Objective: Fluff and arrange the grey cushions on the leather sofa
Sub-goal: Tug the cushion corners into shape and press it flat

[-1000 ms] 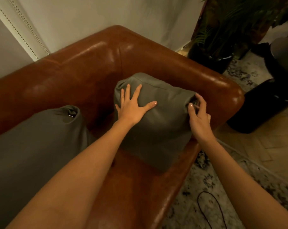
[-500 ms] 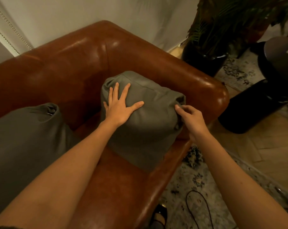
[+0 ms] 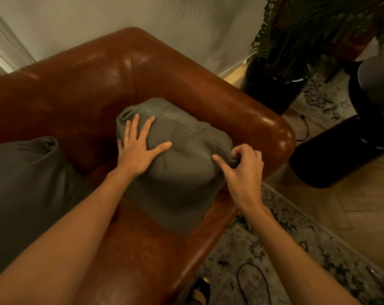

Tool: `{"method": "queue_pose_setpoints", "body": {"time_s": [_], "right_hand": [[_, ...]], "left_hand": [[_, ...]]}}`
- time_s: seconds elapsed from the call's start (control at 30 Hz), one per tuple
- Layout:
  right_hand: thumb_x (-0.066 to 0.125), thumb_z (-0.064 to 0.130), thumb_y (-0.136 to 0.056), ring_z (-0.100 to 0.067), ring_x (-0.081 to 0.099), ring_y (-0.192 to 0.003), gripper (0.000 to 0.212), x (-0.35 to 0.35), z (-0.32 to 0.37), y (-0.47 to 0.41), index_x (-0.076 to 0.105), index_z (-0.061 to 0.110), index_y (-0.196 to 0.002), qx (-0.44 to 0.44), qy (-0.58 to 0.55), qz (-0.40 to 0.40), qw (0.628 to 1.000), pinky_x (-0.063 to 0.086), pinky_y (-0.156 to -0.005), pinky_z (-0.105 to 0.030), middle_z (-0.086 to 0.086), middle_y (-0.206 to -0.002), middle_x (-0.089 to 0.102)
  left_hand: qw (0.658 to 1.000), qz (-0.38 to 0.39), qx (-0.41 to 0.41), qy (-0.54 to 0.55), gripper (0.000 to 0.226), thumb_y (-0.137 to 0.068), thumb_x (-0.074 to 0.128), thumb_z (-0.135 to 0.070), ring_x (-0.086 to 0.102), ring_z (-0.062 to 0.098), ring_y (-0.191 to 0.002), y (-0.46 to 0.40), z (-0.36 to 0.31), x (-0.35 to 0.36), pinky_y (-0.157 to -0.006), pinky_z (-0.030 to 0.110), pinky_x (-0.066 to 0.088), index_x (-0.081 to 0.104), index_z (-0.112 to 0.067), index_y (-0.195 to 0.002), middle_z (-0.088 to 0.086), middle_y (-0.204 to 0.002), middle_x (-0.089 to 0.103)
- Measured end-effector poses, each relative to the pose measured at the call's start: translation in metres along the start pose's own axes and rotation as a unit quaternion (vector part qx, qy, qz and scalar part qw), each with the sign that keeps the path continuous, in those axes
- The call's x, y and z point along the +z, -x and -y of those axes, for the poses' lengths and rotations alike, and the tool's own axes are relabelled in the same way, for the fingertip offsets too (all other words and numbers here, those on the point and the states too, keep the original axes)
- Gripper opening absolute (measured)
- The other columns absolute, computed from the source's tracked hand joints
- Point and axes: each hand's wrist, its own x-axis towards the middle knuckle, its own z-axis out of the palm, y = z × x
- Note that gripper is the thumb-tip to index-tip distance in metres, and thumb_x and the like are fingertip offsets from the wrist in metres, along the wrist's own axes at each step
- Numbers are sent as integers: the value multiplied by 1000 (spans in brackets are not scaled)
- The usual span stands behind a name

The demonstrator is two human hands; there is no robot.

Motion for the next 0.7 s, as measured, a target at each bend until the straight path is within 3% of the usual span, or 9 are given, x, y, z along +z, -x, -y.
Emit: {"method": "queue_pose_setpoints", "body": {"time_s": [0.13, 0.2, 0.27, 0.33, 0.4, 0.43, 0.53, 0.63, 0.7], "right_hand": [[68, 46, -87, -10, 38, -100, 33, -13, -2, -2, 47, 23, -99, 51, -97, 54, 993, 34, -78, -15, 12, -102, 45], [61, 49, -91, -4, 37, -112, 34, -19, -8, -1, 49, 29, -115, 66, -124, 81, 987, 33, -87, -11, 14, -118, 44], [50, 49, -95, -2, 31, -125, 41, -19, -14, 3, 47, 29, -131, 57, -129, 108, 984, 28, -98, -10, 17, -133, 39], [43, 45, -98, 6, 18, -133, 45, -15, -17, 7, 40, 30, -140, 56, -125, 124, 983, 16, -102, -1, 21, -142, 30], [42, 41, -100, 8, 10, -138, 44, -13, -18, 8, 37, 32, -143, 52, -124, 122, 983, 7, -101, 4, 23, -147, 26], [44, 40, -100, 5, 13, -141, 44, -13, -18, 6, 39, 30, -142, 48, -123, 115, 985, 10, -105, -1, 21, -149, 29], [54, 29, -99, -6, 36, -137, 40, -16, -17, -1, 52, 18, -138, 31, -101, 93, 990, 30, -112, -22, 6, -146, 46], [61, 22, -96, 0, 45, -120, 36, -21, -13, -9, 59, 13, -130, 11, -54, 91, 994, 34, -98, -4, 2, -134, 57], [66, 22, -92, 1, 49, -109, 30, -25, -12, -14, 64, 13, -121, -4, -29, 93, 995, 38, -88, -2, 3, -121, 62]], "left_hand": [[999, 39, -30, -19, 93, -72, 45, -82, -14, 20, -148, -1, -16, -16, -113, 66, -5, 10, -46, -150, -8, -162, -11], [997, 2, -36, -73, 83, -80, 40, -80, -14, 25, -148, 2, -35, -17, -109, 69, -9, 20, -40, -150, -1, -163, -2], [992, -71, 10, -102, 69, -87, 33, -74, -11, 26, -149, 7, -61, -8, -107, 70, -11, 40, -33, -142, 3, -162, 14], [984, -98, 108, -106, 62, -91, 27, -70, -6, 21, -149, 11, -87, 5, -107, 67, -13, 49, -34, -136, -1, -159, 24], [976, -36, 191, -95, 56, -95, 23, -65, -5, 14, -149, 11, -105, 21, -110, 64, -13, 40, -39, -142, -8, -159, 23], [973, 8, 208, -99, 55, -96, 21, -63, -5, 12, -149, 10, -109, 29, -111, 63, -13, 30, -42, -146, -10, -159, 21], [970, 45, 211, -114, 55, -96, 16, -64, -6, 11, -149, 6, -104, 44, -111, 59, -17, 13, -47, -149, -13, -160, 18], [973, 41, 205, -100, 55, -96, 16, -63, -5, 10, -148, 6, -99, 48, -111, 56, -19, 12, -48, -149, -14, -159, 19], [973, 36, 203, -100, 55, -97, 16, -63, -5, 9, -148, 8, -99, 48, -111, 55, -19, 13, -47, -149, -15, -159, 19]]}}
